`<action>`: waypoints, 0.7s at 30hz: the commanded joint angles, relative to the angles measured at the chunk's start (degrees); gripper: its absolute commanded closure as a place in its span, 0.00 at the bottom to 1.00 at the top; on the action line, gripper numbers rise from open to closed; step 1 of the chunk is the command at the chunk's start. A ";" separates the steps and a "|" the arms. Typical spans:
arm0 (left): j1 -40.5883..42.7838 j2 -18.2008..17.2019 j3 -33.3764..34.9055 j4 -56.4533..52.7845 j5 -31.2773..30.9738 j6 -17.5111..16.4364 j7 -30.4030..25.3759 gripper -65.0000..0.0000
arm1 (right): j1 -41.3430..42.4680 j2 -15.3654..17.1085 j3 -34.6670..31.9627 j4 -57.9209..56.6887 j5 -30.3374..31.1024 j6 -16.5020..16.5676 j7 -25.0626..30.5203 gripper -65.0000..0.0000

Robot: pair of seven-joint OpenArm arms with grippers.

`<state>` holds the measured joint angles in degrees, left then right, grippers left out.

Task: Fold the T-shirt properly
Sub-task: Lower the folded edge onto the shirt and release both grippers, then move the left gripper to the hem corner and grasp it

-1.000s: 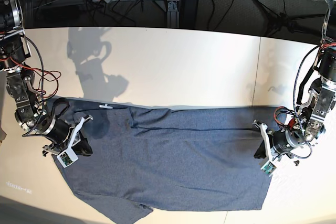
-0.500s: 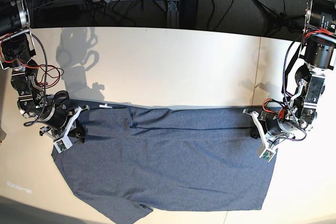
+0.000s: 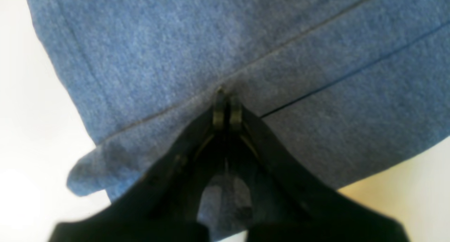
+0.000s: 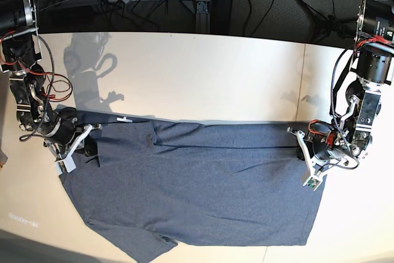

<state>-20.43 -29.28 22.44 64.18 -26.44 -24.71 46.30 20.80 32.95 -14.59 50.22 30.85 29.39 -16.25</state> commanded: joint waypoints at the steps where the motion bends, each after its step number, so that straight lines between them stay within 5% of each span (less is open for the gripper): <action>1: 1.07 -1.51 0.02 0.24 2.36 -0.63 5.38 1.00 | -1.18 1.46 2.19 1.33 -0.81 3.50 -2.71 1.00; 10: 16.68 -5.68 -0.63 16.68 1.84 -1.22 6.45 1.00 | -18.53 1.66 14.84 15.74 -0.35 3.85 -6.34 1.00; 21: 36.13 -5.66 -12.44 33.44 5.11 -0.33 6.67 1.00 | -34.86 4.59 22.36 29.53 1.33 3.82 -6.95 1.00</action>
<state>14.85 -34.28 9.82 98.04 -22.79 -24.86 47.62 -14.24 36.14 7.07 79.40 32.97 29.45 -22.04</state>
